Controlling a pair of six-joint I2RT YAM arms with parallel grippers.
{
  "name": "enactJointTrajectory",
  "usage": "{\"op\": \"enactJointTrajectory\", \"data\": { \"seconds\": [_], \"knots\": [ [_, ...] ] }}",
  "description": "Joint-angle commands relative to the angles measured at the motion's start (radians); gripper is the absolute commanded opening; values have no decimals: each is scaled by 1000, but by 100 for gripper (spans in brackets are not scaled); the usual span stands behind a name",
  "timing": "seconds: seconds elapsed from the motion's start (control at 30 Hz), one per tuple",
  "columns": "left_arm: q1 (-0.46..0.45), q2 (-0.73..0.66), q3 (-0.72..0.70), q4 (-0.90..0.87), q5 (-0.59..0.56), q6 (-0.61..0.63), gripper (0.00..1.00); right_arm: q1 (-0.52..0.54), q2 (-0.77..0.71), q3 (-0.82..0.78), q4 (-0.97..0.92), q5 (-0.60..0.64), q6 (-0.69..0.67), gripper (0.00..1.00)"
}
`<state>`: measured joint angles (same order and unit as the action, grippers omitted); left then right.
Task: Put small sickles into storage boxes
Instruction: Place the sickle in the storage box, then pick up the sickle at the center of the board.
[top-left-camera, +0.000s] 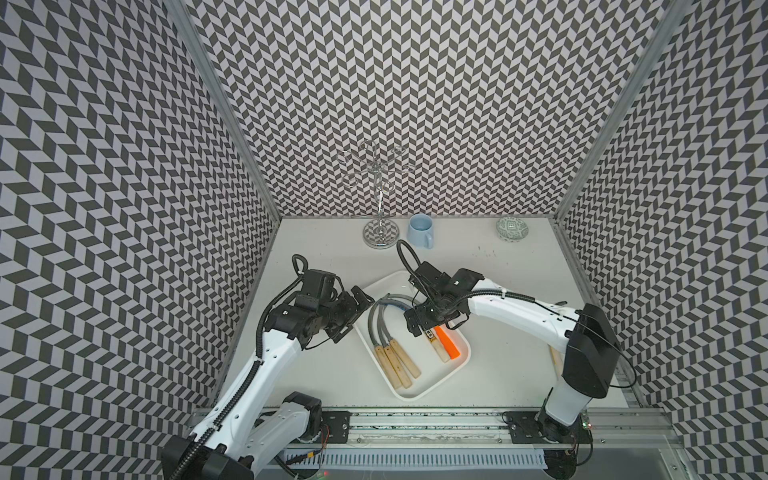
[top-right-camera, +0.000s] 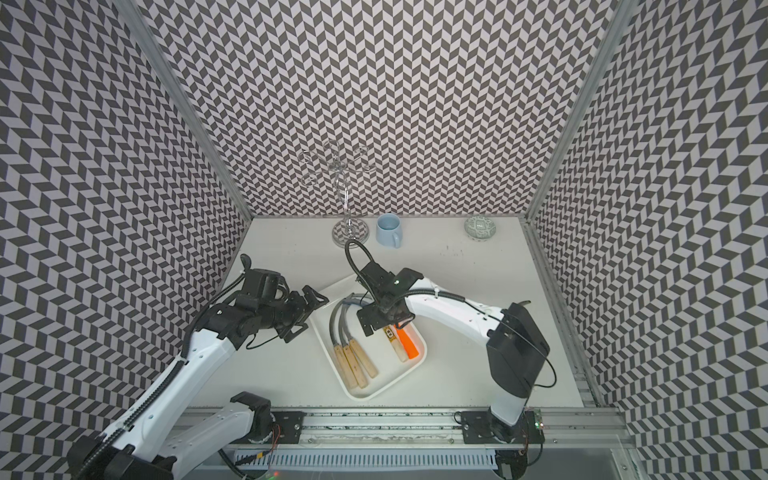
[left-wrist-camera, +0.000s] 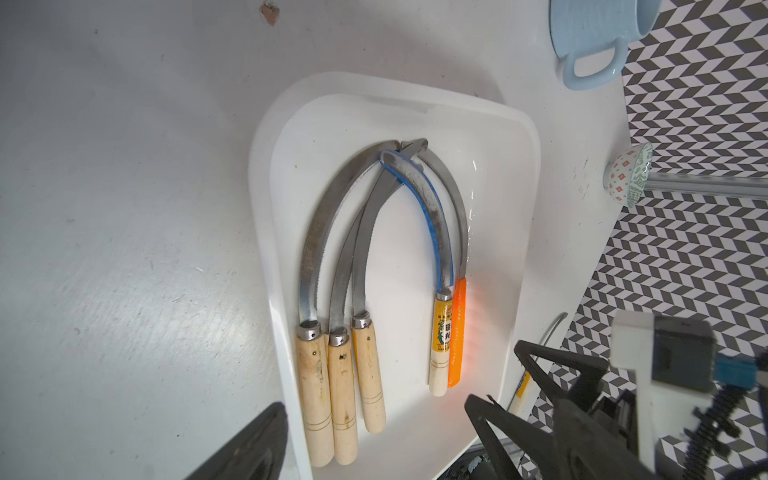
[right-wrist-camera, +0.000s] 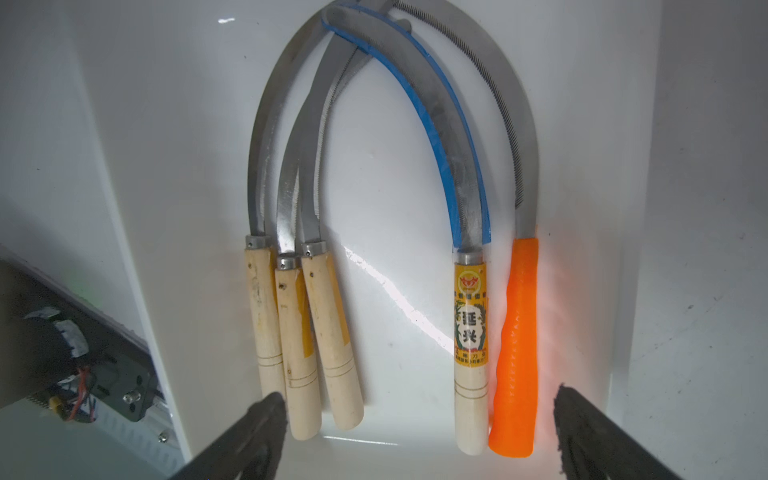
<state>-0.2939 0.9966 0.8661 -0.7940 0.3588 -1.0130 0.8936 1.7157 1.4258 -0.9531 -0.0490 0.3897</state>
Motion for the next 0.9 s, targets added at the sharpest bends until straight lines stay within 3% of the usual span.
{"op": "enactJointTrajectory", "data": {
  "seconds": [0.0,0.2,0.37,0.5,0.67,0.87],
  "knots": [
    [2,40,27,51,18,28,99,-1,-44,-13,-38,34,22,100],
    [-18,127,66,108,35,35,99,-21,-122,-71,-52,84,66,100],
    [-97,222,126,148,17,31,100,-90,-190,-136,-62,108,84,100],
    [-183,320,224,143,-14,55,100,-219,-259,-203,-59,94,83,100],
    [-307,424,423,36,-134,158,100,-387,-332,-252,-45,84,80,100],
    [-429,471,555,-44,-229,264,100,-636,-346,-280,-84,109,114,100]
  ]
}}
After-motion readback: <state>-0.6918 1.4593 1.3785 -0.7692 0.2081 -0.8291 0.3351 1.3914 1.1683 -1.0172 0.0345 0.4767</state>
